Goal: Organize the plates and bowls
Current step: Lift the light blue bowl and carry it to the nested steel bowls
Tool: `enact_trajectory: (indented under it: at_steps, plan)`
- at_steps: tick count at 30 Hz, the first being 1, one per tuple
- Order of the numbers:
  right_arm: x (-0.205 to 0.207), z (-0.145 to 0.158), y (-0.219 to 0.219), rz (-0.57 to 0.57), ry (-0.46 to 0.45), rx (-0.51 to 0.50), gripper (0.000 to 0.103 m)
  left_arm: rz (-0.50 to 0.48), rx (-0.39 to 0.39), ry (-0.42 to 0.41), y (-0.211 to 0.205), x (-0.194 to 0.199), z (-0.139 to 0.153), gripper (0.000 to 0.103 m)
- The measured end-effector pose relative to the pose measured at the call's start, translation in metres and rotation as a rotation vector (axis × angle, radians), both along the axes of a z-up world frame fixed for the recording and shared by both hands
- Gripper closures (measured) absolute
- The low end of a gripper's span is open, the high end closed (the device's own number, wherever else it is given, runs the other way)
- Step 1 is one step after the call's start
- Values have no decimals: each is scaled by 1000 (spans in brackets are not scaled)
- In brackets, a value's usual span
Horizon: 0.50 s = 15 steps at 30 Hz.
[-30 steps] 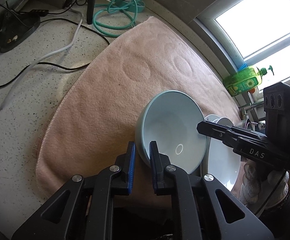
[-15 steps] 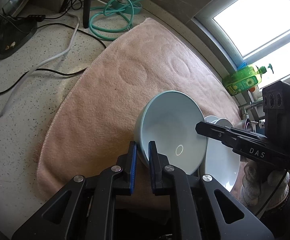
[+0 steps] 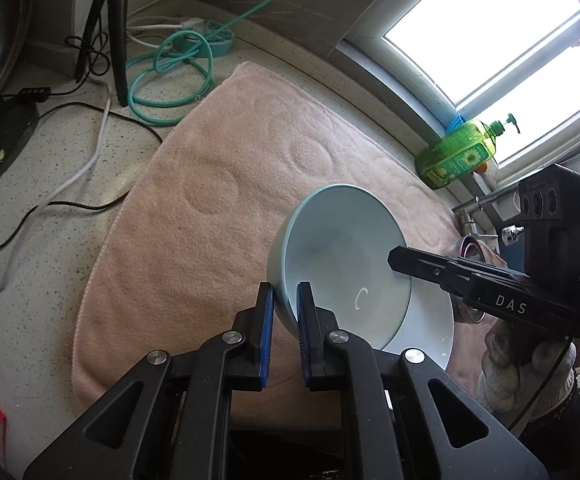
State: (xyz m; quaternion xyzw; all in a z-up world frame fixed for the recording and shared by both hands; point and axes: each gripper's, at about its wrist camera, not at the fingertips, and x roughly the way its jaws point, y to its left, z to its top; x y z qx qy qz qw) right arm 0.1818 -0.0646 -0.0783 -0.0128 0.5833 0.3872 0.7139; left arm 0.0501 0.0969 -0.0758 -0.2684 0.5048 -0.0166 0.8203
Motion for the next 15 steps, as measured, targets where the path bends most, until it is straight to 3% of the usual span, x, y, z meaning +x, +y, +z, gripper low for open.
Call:
enact_trajectory:
  at_steps: [15]
  plan:
    - [14, 31, -75, -185, -44, 29, 94, -164, 3, -69, -52, 45, 29, 93]
